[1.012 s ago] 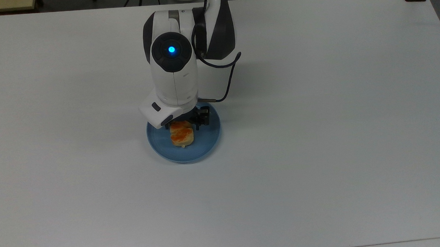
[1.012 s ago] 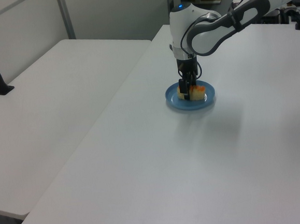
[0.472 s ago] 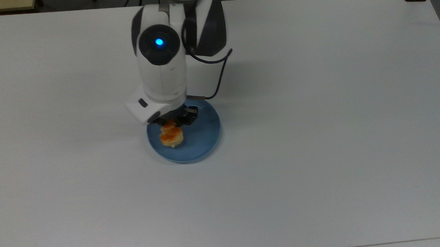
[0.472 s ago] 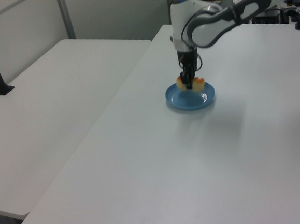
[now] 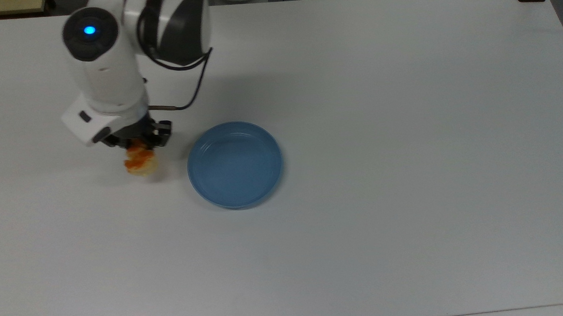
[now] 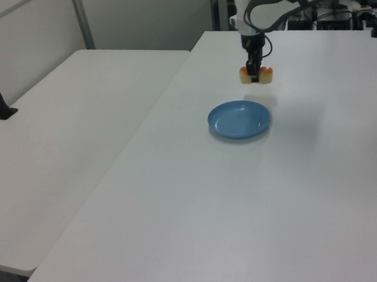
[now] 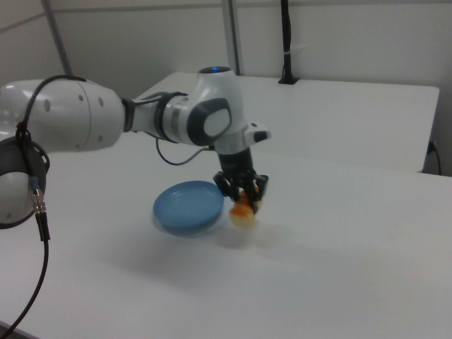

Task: Put the bread on the table
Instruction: 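Lift the bread off the plate and carry it beside the plate, then lower the bread onto the table and open the gripper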

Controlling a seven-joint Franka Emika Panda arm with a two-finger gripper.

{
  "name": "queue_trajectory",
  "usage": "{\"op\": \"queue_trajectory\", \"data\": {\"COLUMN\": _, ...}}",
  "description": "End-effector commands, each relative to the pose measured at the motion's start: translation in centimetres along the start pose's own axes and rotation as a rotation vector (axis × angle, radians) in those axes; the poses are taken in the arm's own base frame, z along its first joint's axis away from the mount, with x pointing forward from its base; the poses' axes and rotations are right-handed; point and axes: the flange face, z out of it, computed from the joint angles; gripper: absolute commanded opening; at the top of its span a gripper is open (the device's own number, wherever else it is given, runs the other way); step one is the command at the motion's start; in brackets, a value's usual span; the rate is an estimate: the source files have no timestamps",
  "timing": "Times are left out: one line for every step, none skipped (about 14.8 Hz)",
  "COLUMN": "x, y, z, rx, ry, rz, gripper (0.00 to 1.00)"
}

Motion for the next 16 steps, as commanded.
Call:
{"op": "queue_trajectory", "data": {"x": 0.0, "y": 4.1, "z": 3.2, "rx": -0.045, "ry": 0.047, "rz": -0.047, "gripper": 0.43}}
{"op": "queue_trajectory", "data": {"x": 0.2, "y": 4.7, "z": 4.8, "rx": -0.055, "ry": 0.061, "rz": -0.045, "gripper": 0.5}}
{"op": "queue_trajectory", "data": {"x": 0.3, "y": 4.7, "z": 5.7, "rx": -0.063, "ry": 0.061, "rz": -0.045, "gripper": 0.53}}
{"op": "queue_trajectory", "data": {"x": 0.4, "y": 4.7, "z": 5.9, "rx": -0.068, "ry": 0.061, "rz": -0.048, "gripper": 0.66}}
{"op": "queue_trajectory", "data": {"x": 0.4, "y": 4.7, "z": 5.4, "rx": -0.067, "ry": 0.068, "rz": -0.043, "gripper": 0.85}}
{"op": "queue_trajectory", "data": {"x": 0.4, "y": 4.5, "z": 4.7, "rx": -0.063, "ry": 0.073, "rz": -0.039, "gripper": 1.0}}
{"op": "queue_trajectory", "data": {"x": 0.6, "y": 4.0, "z": 2.7, "rx": -0.066, "ry": 0.097, "rz": 0.002, "gripper": 1.0}}
{"op": "queue_trajectory", "data": {"x": 0.8, "y": 3.0, "z": 1.4, "rx": -0.067, "ry": 0.112, "rz": 0.041, "gripper": 1.0}}
{"op": "queue_trajectory", "data": {"x": 0.8, "y": 2.2, "z": 0.1, "rx": -0.065, "ry": 0.114, "rz": 0.066, "gripper": 1.0}}
{"op": "queue_trajectory", "data": {"x": 0.7, "y": 1.3, "z": -1.3, "rx": -0.061, "ry": 0.108, "rz": 0.068, "gripper": 1.0}}
{"op": "queue_trajectory", "data": {"x": 0.6, "y": 0.1, "z": -2.9, "rx": -0.054, "ry": 0.102, "rz": 0.062, "gripper": 1.0}}
{"op": "queue_trajectory", "data": {"x": 0.4, "y": -1.6, "z": -4.8, "rx": -0.049, "ry": 0.095, "rz": 0.06, "gripper": 1.0}}
{"op": "queue_trajectory", "data": {"x": 0.1, "y": -3.3, "z": -6.8, "rx": -0.042, "ry": 0.086, "rz": 0.083, "gripper": 1.0}}
{"op": "queue_trajectory", "data": {"x": -0.4, "y": -4.8, "z": -8.8, "rx": -0.037, "ry": 0.083, "rz": 0.121, "gripper": 1.0}}
{"op": "queue_trajectory", "data": {"x": -0.8, "y": -6.4, "z": -11.0, "rx": -0.032, "ry": 0.091, "rz": 0.153, "gripper": 1.0}}
{"op": "queue_trajectory", "data": {"x": -1.4, "y": -8.0, "z": -12.9, "rx": -0.029, "ry": 0.091, "rz": 0.181, "gripper": 1.0}}
